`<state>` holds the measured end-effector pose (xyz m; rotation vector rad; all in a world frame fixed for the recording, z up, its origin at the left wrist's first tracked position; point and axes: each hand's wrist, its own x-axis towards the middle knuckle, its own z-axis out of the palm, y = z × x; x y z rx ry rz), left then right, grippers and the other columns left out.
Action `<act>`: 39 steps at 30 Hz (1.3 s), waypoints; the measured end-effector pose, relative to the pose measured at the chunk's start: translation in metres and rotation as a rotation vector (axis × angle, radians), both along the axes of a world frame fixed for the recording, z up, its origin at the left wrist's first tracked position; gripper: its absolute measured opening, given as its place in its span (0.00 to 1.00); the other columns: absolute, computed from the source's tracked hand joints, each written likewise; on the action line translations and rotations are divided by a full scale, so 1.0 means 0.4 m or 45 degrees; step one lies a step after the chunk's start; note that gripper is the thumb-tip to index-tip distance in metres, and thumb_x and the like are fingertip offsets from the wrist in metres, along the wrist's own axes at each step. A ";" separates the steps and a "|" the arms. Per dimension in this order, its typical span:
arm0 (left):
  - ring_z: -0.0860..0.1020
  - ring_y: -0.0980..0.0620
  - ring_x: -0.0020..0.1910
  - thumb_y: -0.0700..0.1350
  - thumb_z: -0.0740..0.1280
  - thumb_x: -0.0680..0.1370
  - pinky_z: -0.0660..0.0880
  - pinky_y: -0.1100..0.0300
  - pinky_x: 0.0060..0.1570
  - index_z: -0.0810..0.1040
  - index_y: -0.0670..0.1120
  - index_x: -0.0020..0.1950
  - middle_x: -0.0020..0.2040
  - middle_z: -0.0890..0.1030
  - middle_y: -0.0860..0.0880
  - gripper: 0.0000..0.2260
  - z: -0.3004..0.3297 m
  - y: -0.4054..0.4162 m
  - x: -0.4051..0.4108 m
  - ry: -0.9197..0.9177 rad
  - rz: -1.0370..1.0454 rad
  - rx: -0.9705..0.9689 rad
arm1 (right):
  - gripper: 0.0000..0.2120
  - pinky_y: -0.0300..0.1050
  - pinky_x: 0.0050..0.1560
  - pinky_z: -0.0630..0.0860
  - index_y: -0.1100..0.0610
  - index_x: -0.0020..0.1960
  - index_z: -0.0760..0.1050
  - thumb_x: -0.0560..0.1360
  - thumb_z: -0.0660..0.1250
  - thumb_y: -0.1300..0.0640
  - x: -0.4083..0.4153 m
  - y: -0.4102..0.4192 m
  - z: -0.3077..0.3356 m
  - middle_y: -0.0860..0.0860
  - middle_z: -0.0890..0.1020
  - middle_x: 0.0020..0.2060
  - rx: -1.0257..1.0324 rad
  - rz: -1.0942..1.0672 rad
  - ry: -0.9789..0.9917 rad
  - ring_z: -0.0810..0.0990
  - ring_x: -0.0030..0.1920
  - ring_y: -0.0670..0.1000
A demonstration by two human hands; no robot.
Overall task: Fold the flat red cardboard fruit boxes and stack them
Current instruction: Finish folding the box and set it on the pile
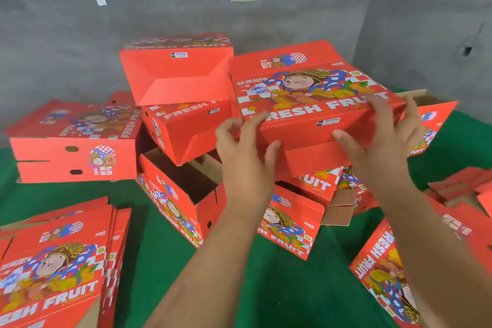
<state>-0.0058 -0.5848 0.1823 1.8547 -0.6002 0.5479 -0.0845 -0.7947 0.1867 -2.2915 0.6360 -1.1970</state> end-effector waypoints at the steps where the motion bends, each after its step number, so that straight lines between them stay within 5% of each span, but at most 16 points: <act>1: 0.69 0.48 0.69 0.44 0.75 0.77 0.64 0.55 0.72 0.75 0.54 0.73 0.66 0.70 0.48 0.25 0.005 -0.034 0.021 0.093 -0.071 0.181 | 0.38 0.61 0.79 0.48 0.42 0.80 0.60 0.75 0.75 0.45 0.037 -0.035 -0.012 0.64 0.47 0.81 0.087 -0.028 0.214 0.49 0.80 0.68; 4: 0.77 0.53 0.64 0.42 0.71 0.80 0.71 0.62 0.64 0.69 0.50 0.79 0.63 0.79 0.49 0.27 -0.012 -0.084 0.057 0.510 -0.429 0.226 | 0.46 0.62 0.74 0.61 0.36 0.82 0.46 0.76 0.73 0.51 0.105 -0.085 -0.065 0.61 0.50 0.80 0.319 0.135 0.454 0.63 0.75 0.71; 7: 0.80 0.58 0.52 0.43 0.68 0.83 0.73 0.71 0.52 0.74 0.48 0.74 0.58 0.84 0.48 0.19 -0.045 -0.100 0.042 0.732 -0.444 0.021 | 0.46 0.48 0.61 0.73 0.45 0.83 0.48 0.75 0.72 0.60 0.123 -0.052 -0.116 0.56 0.67 0.66 0.326 0.255 0.081 0.78 0.57 0.58; 10: 0.80 0.56 0.51 0.44 0.67 0.84 0.76 0.61 0.56 0.76 0.49 0.71 0.54 0.82 0.50 0.15 -0.076 -0.121 0.021 0.860 -0.394 -0.137 | 0.42 0.40 0.47 0.77 0.43 0.80 0.52 0.75 0.71 0.57 0.122 0.022 -0.177 0.48 0.76 0.45 0.421 0.523 -0.193 0.79 0.43 0.49; 13: 0.82 0.52 0.56 0.45 0.66 0.85 0.77 0.51 0.62 0.77 0.49 0.68 0.56 0.84 0.51 0.12 -0.096 -0.124 0.008 0.964 -0.363 -0.314 | 0.38 0.41 0.41 0.76 0.39 0.79 0.54 0.76 0.68 0.55 0.111 0.059 -0.224 0.47 0.76 0.33 0.441 0.784 -0.176 0.79 0.36 0.50; 15: 0.83 0.49 0.61 0.47 0.65 0.85 0.77 0.54 0.63 0.78 0.50 0.68 0.60 0.85 0.50 0.11 -0.104 -0.116 0.009 1.022 -0.396 -0.355 | 0.42 0.40 0.45 0.78 0.37 0.82 0.48 0.78 0.69 0.57 0.110 0.058 -0.232 0.47 0.80 0.36 0.477 0.847 -0.106 0.82 0.40 0.51; 19: 0.78 0.60 0.67 0.51 0.64 0.85 0.72 0.62 0.69 0.76 0.58 0.70 0.66 0.82 0.59 0.13 -0.116 -0.100 -0.015 1.074 -0.611 -0.111 | 0.45 0.29 0.56 0.74 0.37 0.83 0.43 0.78 0.67 0.59 0.104 0.054 -0.241 0.44 0.85 0.52 0.602 0.727 -0.175 0.83 0.57 0.45; 23: 0.78 0.58 0.64 0.49 0.63 0.86 0.73 0.58 0.71 0.74 0.50 0.74 0.69 0.80 0.51 0.17 -0.132 -0.099 -0.046 1.074 -0.526 -0.210 | 0.39 0.39 0.70 0.70 0.37 0.81 0.52 0.77 0.65 0.57 0.071 0.142 -0.256 0.47 0.71 0.75 0.714 0.751 -0.186 0.70 0.74 0.41; 27: 0.82 0.56 0.49 0.47 0.63 0.86 0.79 0.66 0.46 0.81 0.50 0.63 0.57 0.86 0.49 0.10 -0.140 -0.068 -0.059 1.163 -0.415 -0.502 | 0.32 0.45 0.69 0.74 0.43 0.77 0.62 0.77 0.65 0.61 0.035 0.232 -0.285 0.40 0.75 0.69 0.597 0.758 -0.117 0.75 0.69 0.46; 33: 0.84 0.56 0.53 0.47 0.62 0.86 0.78 0.65 0.51 0.83 0.51 0.59 0.54 0.87 0.53 0.10 -0.188 0.036 -0.091 1.159 -0.428 -0.554 | 0.28 0.54 0.67 0.75 0.50 0.77 0.66 0.80 0.65 0.66 0.010 0.335 -0.312 0.45 0.76 0.69 0.595 0.774 0.026 0.76 0.69 0.48; 37: 0.83 0.54 0.59 0.46 0.62 0.86 0.77 0.60 0.60 0.83 0.51 0.62 0.58 0.86 0.51 0.11 -0.230 0.140 -0.102 1.184 -0.419 -0.568 | 0.27 0.54 0.67 0.75 0.47 0.76 0.67 0.80 0.65 0.64 0.014 0.435 -0.329 0.44 0.75 0.70 0.609 0.777 0.069 0.76 0.69 0.47; 39: 0.84 0.54 0.55 0.44 0.61 0.86 0.79 0.61 0.57 0.83 0.49 0.63 0.56 0.87 0.48 0.11 -0.247 0.199 -0.094 1.204 -0.406 -0.607 | 0.26 0.52 0.68 0.75 0.46 0.76 0.68 0.80 0.65 0.62 0.022 0.501 -0.339 0.44 0.76 0.69 0.606 0.776 0.102 0.76 0.68 0.45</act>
